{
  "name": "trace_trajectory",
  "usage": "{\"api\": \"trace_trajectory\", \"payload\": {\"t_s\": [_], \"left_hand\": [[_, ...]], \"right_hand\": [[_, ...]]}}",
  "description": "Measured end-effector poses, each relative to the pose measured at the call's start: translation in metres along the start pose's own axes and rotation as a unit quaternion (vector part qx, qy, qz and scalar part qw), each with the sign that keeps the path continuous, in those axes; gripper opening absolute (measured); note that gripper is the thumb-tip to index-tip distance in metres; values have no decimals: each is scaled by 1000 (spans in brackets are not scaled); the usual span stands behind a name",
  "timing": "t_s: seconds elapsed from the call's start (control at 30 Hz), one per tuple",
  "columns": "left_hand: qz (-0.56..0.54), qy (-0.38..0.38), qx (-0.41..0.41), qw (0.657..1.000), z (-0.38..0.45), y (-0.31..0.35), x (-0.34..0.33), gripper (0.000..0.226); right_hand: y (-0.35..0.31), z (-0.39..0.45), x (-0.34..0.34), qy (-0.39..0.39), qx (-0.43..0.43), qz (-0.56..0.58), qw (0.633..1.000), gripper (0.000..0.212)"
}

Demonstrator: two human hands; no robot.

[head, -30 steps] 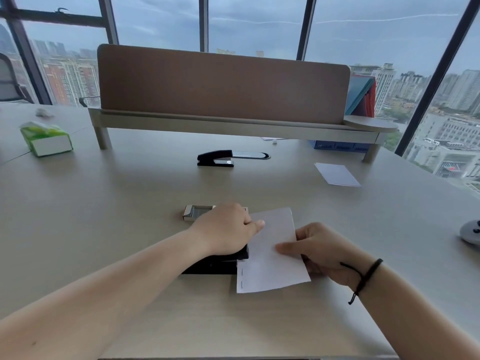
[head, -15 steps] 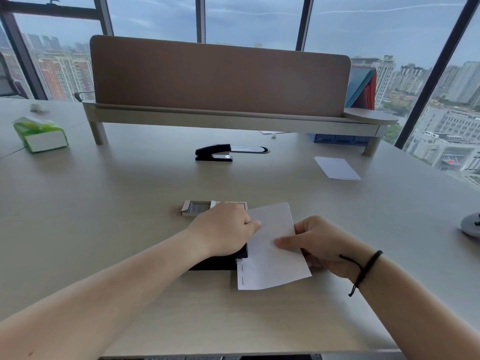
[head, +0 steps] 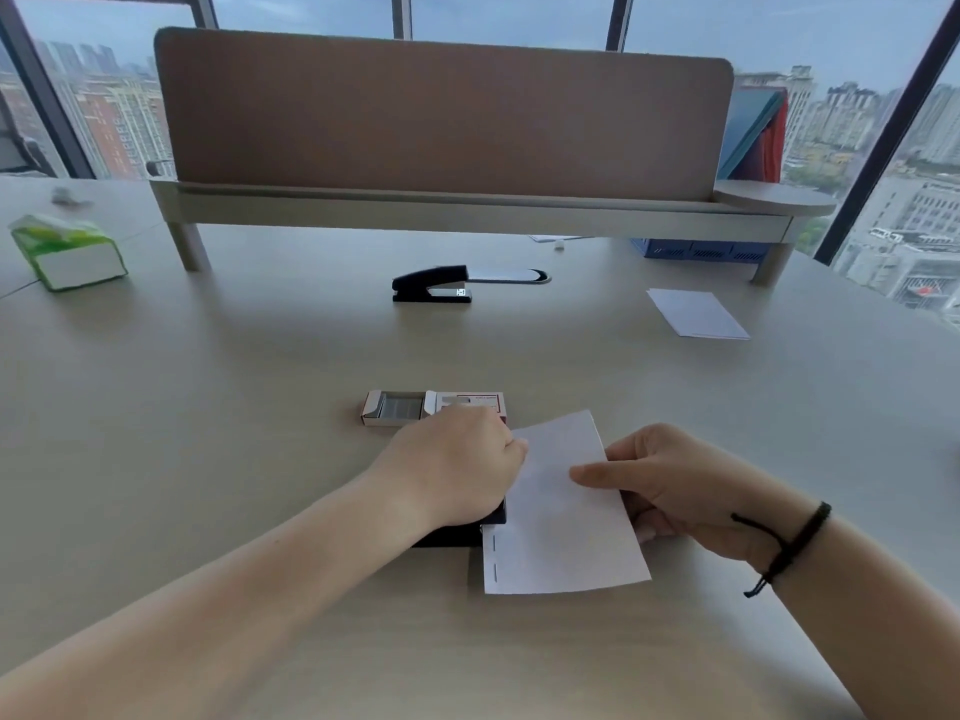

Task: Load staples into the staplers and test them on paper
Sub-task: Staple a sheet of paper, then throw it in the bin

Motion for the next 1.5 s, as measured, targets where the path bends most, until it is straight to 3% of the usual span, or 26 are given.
{"api": "trace_trajectory", "payload": {"t_s": [0.27, 0.73, 0.9, 1.17, 1.4, 1.5], "left_hand": [[77, 15, 10, 997, 1, 1, -5, 47], [34, 11, 24, 999, 1, -3, -6, 47], [23, 94, -6, 995, -12, 5, 16, 52], [-130, 192, 19, 973, -21, -10, 48, 56], [-263, 185, 52, 946, -21, -23, 53, 56], [-321, 157, 35, 933, -19, -26, 53, 45]], "right_hand": [[1, 6, 6, -32, -6, -44, 998, 28], [-3, 8, 4, 26, 22, -71, 997, 24], [-4, 5, 5, 48, 23, -72, 996, 24], [-5, 1, 6, 78, 39, -90, 992, 20], [-2, 0, 14, 86, 38, -52, 994, 19], [1, -1, 27, 93, 23, -6, 995, 20]]}}
Point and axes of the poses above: each hand's wrist, its own z-axis towards the middle knuckle, its own x-axis out of the back of the hand, y = z × x, the point moved 10 cm from there along z, towards the middle knuckle
